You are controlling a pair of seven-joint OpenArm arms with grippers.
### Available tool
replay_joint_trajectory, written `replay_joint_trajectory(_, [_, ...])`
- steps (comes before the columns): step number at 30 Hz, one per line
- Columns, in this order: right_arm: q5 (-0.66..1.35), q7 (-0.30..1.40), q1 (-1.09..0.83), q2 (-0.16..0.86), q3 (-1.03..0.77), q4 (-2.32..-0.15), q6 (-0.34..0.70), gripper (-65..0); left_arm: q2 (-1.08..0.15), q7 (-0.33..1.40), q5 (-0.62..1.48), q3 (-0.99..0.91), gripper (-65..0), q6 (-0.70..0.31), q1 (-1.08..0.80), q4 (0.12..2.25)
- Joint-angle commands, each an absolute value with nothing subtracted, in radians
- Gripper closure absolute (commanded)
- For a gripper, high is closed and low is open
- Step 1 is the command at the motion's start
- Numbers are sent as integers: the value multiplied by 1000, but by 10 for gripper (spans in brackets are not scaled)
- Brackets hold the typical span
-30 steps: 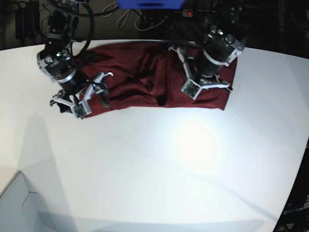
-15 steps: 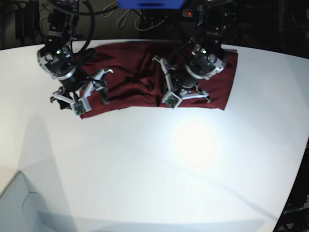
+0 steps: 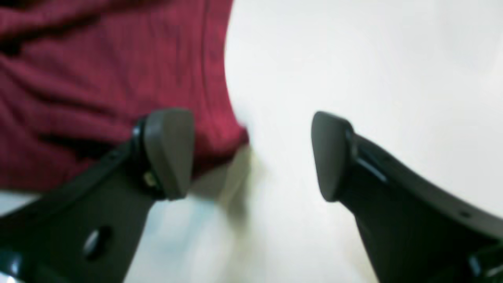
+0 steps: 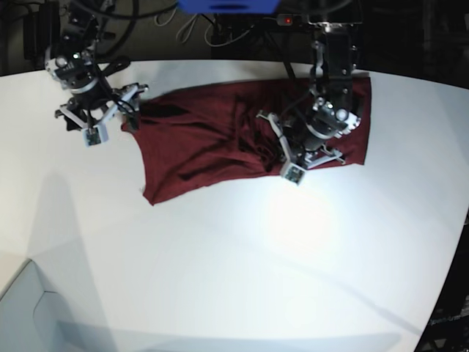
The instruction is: Layout the t-shirt on the table in an organized manner, then fold the t-shirt properly
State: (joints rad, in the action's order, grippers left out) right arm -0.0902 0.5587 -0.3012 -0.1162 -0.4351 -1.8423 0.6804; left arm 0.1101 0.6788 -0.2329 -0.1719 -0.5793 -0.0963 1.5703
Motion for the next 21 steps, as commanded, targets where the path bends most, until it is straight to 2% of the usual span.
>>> replay_joint_trajectory(1, [-76, 538, -308, -113, -435, -1863, 685, -469, 113, 667, -225, -170, 0, -576, -82, 1584])
replay_joint_trajectory(21, [-76, 536, -360, -130, -429, -1856, 687, -468, 114, 670, -222, -165, 0, -576, -54, 1584])
